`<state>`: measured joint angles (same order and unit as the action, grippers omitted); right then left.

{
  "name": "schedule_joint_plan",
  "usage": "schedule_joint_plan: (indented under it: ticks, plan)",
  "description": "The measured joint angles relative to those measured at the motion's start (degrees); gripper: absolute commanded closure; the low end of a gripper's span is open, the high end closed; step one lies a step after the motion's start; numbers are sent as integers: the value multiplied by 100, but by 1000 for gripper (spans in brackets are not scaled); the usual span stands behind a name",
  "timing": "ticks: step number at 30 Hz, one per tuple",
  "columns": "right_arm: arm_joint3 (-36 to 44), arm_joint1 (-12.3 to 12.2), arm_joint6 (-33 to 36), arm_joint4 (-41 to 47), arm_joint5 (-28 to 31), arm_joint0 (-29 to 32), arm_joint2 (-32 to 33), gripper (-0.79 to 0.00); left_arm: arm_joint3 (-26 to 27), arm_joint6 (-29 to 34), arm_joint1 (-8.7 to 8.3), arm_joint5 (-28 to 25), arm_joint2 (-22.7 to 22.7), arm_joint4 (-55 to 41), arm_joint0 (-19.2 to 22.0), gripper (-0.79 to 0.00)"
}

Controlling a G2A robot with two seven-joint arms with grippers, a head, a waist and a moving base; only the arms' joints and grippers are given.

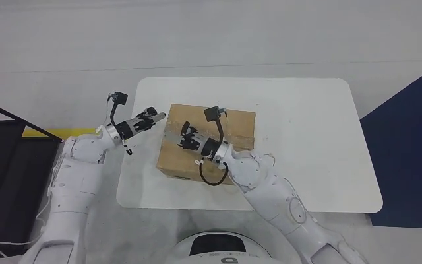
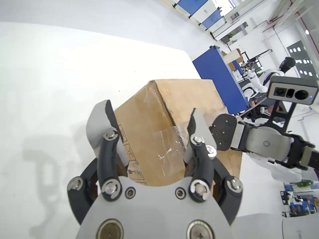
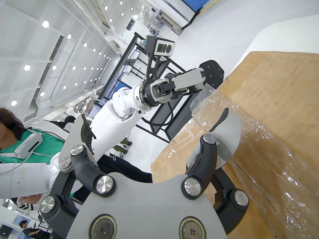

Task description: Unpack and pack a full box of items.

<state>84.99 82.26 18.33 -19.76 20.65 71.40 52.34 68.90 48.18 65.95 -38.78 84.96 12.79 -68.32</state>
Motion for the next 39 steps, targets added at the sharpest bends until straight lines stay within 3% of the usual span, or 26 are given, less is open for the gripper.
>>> schedule_joint_plan:
  ticks: [6,9,10,16,25,39]
  plan:
    - [89,-22,-18,-30,9,62,42,-785,-232,967,-59,-51,-107,-994,51,-219]
    - [118,-23,-12,-38,-12,56,36,-785,-425,1433,-92,-21,-87,-1690,116,-15]
    - [122,-23,-11,-43,-18,50,30,-785,-478,1529,-101,-4,-73,-1877,134,0]
    - [117,-15,-25,-65,-58,18,-13,-785,-496,1702,-188,-34,13,-2253,161,0]
    - [318,-59,-198,-257,-83,172,105,-785,66,1616,-292,-54,81,-2281,-105,0]
    - [1606,-358,-641,-1006,-2,1463,1044,-785,1388,1838,-461,818,510,-3288,-758,0]
